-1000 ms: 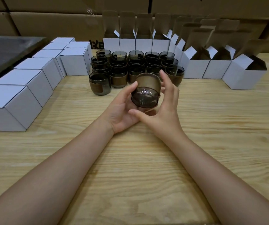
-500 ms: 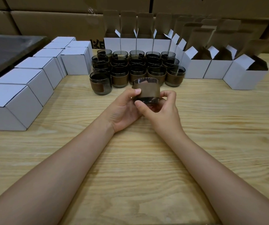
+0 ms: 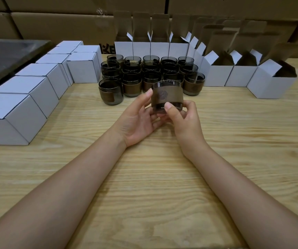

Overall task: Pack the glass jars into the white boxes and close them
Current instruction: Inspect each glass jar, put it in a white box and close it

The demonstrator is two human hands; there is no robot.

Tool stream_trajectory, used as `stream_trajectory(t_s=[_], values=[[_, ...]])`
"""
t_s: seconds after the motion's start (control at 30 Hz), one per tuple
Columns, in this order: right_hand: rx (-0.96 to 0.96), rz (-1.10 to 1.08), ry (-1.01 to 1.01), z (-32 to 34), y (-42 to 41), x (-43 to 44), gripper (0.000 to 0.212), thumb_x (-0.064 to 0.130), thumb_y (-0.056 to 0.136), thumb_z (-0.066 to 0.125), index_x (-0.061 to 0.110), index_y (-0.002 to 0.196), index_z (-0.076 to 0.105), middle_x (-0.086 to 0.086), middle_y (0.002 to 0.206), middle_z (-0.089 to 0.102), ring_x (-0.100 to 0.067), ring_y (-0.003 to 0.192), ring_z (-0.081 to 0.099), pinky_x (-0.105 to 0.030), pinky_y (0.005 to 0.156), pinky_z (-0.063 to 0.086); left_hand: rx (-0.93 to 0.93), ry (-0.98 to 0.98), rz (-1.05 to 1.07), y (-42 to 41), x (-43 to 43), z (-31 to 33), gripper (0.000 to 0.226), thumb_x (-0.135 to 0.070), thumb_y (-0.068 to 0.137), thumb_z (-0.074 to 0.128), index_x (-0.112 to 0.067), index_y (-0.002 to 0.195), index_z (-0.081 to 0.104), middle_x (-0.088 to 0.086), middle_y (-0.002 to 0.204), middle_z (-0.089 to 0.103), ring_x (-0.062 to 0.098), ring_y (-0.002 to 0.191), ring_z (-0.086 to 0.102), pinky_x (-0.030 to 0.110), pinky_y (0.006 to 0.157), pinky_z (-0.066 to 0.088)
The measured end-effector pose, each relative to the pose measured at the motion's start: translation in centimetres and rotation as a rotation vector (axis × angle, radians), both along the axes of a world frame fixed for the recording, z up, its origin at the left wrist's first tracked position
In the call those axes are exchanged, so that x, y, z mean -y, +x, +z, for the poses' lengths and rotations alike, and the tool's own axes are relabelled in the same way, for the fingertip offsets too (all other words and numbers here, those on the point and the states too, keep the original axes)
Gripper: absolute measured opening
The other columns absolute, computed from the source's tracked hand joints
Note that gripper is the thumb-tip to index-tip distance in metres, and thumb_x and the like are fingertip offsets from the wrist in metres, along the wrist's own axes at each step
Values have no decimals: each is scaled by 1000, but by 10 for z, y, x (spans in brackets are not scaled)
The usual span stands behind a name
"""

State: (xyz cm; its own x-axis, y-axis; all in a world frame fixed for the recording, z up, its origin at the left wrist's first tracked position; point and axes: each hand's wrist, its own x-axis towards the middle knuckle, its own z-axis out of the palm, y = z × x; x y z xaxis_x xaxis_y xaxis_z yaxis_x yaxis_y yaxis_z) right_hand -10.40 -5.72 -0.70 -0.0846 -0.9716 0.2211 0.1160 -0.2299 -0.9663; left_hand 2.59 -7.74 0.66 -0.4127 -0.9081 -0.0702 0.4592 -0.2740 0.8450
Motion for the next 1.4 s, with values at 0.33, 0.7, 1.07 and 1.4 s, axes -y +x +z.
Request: stream_trajectory(t_s=[0.33, 0.7, 1.07, 1.4], values=[[127, 142, 8, 1, 2, 1, 40, 30, 77, 58, 9, 108, 44, 0, 74, 73, -15, 74, 70, -25, 67, 53, 56, -66, 69, -2, 2, -4, 41, -38, 91, 46, -10, 118, 58, 16, 114, 60, 32, 113, 45, 36, 100, 40], [-382, -139, -121, -2, 7, -11, 58, 40, 78, 73, 28, 110, 26, 0, 95, 67, -2, 77, 64, -22, 72, 51, 3, -43, 171, -3, 0, 0, 65, -29, 85, 55, 9, 137, 43, 34, 139, 43, 47, 135, 37, 53, 114, 30], [-187, -93, -105, 1, 4, -8, 36, 22, 90, 64, 29, 103, 31, 5, 84, 65, 4, 71, 62, -13, 67, 48, 1, -78, 91, -1, -1, -1, 113, -52, 44, 91, -7, 137, 47, 20, 133, 55, 34, 126, 50, 46, 113, 36], [165, 145, 49, 4, 5, 1, 37, 30, 76, 50, 14, 105, 35, -7, 69, 70, -18, 64, 65, -29, 66, 54, -6, -112, 18, -1, 2, -3, 83, -55, 55, 85, -8, 119, 59, 13, 102, 62, 16, 77, 59, 37, 85, 38]])
